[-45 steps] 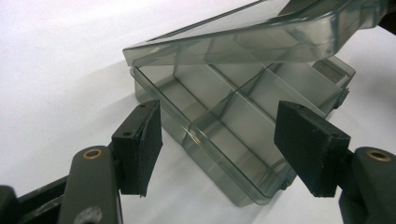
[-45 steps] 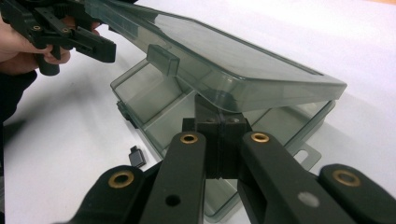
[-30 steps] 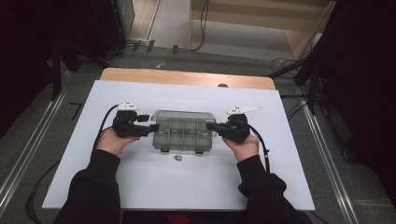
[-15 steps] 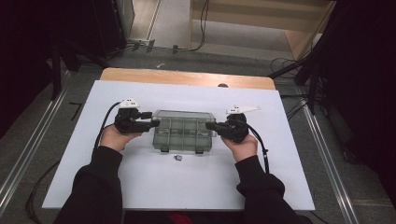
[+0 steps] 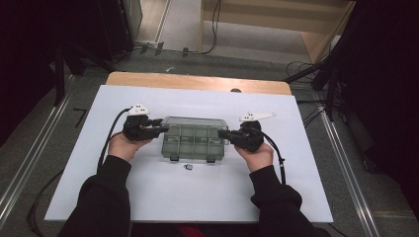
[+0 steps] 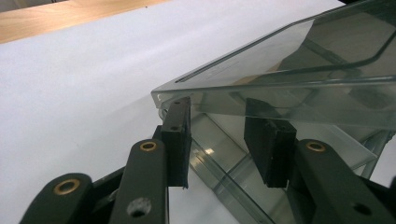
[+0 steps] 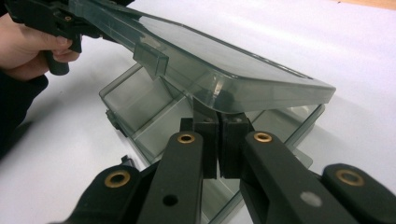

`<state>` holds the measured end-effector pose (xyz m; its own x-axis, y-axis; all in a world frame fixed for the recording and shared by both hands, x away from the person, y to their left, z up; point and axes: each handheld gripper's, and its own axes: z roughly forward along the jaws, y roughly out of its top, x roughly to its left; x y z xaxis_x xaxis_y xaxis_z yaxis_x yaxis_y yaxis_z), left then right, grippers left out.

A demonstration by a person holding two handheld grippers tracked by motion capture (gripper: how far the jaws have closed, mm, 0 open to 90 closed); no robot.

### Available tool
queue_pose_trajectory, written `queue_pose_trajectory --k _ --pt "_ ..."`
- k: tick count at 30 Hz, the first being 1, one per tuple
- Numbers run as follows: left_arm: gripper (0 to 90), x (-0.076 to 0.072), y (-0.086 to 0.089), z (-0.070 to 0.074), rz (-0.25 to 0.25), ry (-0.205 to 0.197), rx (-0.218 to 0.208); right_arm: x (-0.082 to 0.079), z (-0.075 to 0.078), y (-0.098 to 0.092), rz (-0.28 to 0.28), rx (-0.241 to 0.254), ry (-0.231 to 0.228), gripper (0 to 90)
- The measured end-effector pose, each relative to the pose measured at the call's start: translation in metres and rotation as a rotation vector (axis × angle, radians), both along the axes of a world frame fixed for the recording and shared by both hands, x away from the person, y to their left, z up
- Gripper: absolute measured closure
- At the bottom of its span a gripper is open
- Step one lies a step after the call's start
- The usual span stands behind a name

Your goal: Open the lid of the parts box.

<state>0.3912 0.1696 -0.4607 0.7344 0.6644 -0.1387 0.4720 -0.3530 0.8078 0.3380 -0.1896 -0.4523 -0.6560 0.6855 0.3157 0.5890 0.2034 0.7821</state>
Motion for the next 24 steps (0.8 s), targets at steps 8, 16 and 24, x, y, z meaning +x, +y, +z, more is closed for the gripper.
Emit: queue_pose_trajectory --k 8,16,24 --pt "61.6 0.000 0.001 0.000 0.000 0.010 -0.006 -0.004 -0.001 -0.003 -0.003 -0.012 -0.002 80.8" --pt "61.6 0.000 0.001 0.000 -0.001 0.015 -0.010 -0.004 -0.008 -0.014 -0.028 -0.017 0.011 75.2" --pt "61.4 0.001 0.001 -0.001 -0.002 0.017 -0.013 0.005 -0.017 -0.018 -0.062 -0.035 0.017 61.8"
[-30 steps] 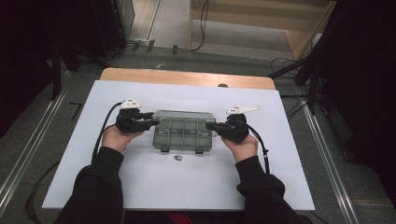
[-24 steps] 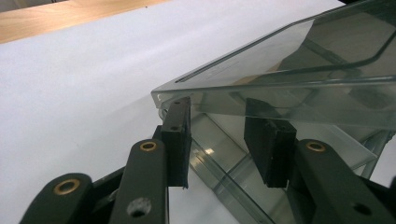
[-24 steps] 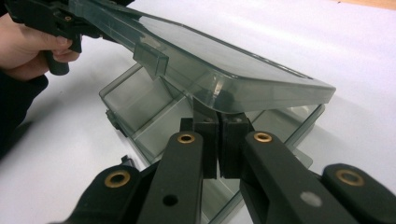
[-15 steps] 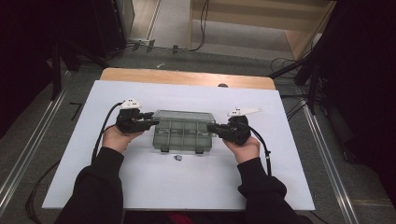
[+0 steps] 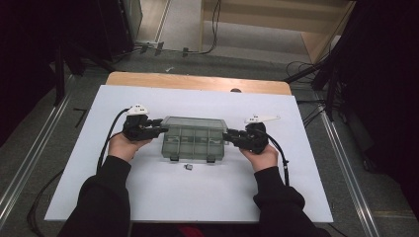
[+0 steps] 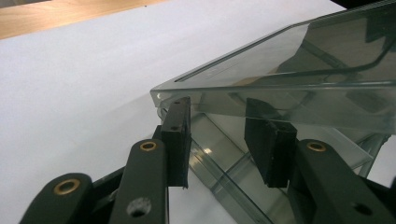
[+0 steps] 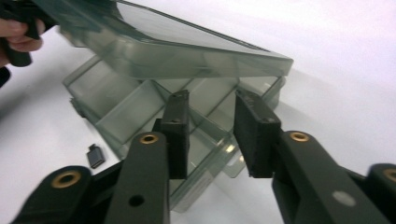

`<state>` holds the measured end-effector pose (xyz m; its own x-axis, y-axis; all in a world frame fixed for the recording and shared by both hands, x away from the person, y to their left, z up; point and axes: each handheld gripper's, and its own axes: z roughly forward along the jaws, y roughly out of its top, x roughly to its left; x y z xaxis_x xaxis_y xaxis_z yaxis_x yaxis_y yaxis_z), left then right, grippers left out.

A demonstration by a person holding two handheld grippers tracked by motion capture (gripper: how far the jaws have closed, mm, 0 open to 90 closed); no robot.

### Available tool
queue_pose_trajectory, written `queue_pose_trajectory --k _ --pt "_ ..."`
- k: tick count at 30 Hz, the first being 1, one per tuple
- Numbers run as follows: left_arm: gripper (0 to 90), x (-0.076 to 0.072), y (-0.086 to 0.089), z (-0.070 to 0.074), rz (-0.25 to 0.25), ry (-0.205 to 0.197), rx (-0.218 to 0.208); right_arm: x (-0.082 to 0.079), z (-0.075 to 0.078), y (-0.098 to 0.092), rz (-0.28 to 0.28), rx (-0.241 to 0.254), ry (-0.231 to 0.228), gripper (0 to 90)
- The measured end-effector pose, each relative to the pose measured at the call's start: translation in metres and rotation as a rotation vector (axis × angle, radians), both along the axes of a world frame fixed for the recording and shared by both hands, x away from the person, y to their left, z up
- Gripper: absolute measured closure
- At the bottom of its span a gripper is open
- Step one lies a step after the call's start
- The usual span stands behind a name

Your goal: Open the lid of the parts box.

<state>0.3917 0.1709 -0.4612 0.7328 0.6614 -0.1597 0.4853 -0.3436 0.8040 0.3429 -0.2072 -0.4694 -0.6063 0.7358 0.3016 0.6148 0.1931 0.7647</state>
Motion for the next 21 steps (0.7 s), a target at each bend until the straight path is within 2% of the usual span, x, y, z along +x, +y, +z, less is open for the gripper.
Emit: queue_pose_trajectory --k 5,13,21 --pt "61.3 0.000 0.000 0.000 0.002 0.003 -0.002 0.009 -0.008 -0.001 -0.025 0.001 0.003 56.9" --pt "61.2 0.001 0.000 -0.001 0.004 0.004 -0.005 0.017 -0.016 0.003 -0.028 -0.018 -0.026 56.4" --pt "61.2 0.000 0.000 0.000 0.006 0.007 -0.006 0.023 -0.010 0.010 -0.035 -0.029 -0.062 56.5"
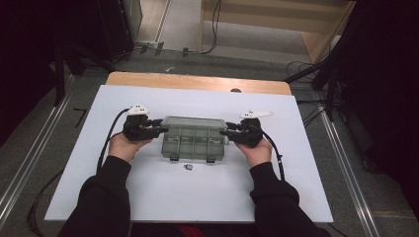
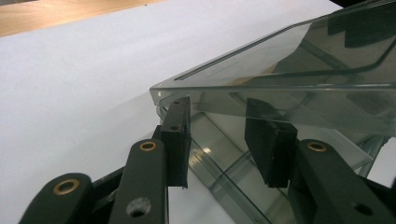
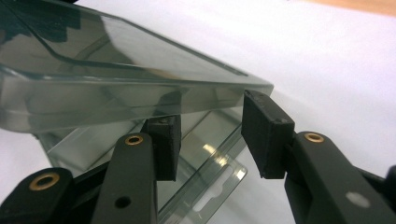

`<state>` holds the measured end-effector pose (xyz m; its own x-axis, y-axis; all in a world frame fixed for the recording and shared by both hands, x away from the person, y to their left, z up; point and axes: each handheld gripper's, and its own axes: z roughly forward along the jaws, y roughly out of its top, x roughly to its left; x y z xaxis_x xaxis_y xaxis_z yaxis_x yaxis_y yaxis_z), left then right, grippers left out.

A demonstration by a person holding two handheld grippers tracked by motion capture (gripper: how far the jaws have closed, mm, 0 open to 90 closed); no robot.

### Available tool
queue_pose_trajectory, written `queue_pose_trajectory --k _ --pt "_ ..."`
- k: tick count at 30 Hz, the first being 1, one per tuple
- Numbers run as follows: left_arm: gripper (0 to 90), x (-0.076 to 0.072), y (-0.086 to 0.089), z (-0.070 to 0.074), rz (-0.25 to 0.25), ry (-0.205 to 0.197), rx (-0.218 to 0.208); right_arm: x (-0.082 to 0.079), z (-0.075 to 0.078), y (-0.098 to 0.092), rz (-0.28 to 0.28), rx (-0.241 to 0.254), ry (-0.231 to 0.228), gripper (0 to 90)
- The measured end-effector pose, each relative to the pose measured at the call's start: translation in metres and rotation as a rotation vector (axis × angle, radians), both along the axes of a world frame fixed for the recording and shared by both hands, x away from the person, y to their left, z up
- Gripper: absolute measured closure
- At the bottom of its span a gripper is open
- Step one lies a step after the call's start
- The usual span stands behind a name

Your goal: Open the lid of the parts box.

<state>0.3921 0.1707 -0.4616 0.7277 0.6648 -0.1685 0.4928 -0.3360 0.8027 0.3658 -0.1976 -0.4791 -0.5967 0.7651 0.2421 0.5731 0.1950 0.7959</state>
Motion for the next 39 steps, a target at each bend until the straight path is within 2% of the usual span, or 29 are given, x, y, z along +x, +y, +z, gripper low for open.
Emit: queue_pose_trajectory --k 6,9,16,21,24,29,39 --pt "61.1 0.000 0.000 0.001 0.005 -0.014 -0.015 -0.001 0.004 0.000 -0.001 -0.002 -0.030 57.1" --pt "61.2 0.001 0.000 0.002 0.008 -0.023 -0.025 0.000 0.009 0.001 0.000 -0.010 -0.031 57.1" --pt "61.1 0.004 -0.003 0.007 0.026 -0.052 -0.040 0.005 0.016 0.000 -0.006 0.005 -0.057 57.1" --pt "61.1 0.006 -0.005 0.007 0.032 -0.072 -0.022 0.006 0.016 0.001 -0.007 0.005 -0.061 57.4" --pt "60.5 0.008 -0.009 0.007 0.036 -0.095 0.003 0.007 0.017 0.001 -0.008 0.002 -0.056 57.5" --pt "60.5 0.011 -0.009 0.006 0.048 -0.097 -0.017 0.010 0.020 0.002 -0.015 0.004 -0.066 57.9" --pt "60.5 0.014 -0.011 0.006 0.063 -0.103 -0.028 0.017 0.017 0.004 -0.035 -0.002 -0.092 57.8"
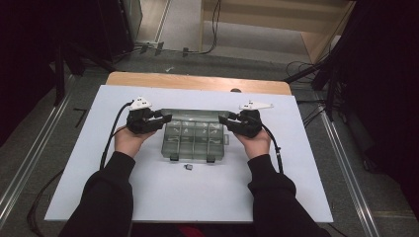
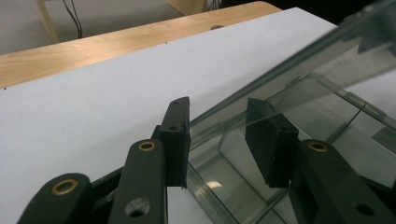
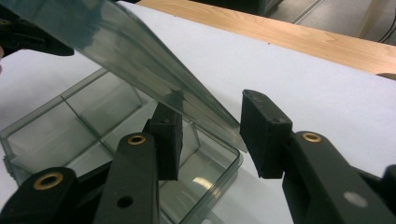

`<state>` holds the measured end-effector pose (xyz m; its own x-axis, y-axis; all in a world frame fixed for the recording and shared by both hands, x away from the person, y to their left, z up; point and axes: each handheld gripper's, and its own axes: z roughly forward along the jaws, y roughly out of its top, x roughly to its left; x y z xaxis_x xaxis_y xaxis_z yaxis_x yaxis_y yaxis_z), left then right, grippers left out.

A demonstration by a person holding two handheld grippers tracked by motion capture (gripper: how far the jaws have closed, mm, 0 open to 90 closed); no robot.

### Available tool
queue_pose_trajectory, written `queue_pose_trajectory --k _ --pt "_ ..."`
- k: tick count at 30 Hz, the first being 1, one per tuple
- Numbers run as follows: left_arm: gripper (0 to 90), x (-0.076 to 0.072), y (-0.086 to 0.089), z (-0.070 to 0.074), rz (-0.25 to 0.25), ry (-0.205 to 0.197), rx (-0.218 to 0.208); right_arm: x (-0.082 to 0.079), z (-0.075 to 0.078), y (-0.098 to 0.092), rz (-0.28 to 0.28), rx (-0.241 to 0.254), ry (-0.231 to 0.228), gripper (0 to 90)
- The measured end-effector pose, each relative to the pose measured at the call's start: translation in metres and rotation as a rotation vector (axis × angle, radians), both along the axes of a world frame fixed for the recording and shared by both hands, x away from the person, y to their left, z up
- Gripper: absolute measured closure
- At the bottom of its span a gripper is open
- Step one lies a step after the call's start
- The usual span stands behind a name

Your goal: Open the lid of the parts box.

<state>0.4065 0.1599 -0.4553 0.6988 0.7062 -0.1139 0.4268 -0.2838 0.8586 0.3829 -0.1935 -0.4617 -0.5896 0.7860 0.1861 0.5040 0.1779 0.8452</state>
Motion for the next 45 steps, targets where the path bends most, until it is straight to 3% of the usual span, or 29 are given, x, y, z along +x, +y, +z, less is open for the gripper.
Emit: queue_pose_trajectory --k 24,39,45 --pt "60.4 0.006 -0.006 -0.006 0.067 -0.037 -0.020 0.015 -0.009 0.005 -0.077 0.038 -0.027 62.7" --pt "60.4 0.010 -0.010 -0.011 0.110 -0.066 -0.027 0.019 -0.015 0.010 -0.114 0.002 -0.082 66.8" --pt "60.4 0.012 -0.013 -0.015 0.132 -0.078 -0.038 0.021 -0.019 0.010 -0.123 0.009 -0.093 66.8"
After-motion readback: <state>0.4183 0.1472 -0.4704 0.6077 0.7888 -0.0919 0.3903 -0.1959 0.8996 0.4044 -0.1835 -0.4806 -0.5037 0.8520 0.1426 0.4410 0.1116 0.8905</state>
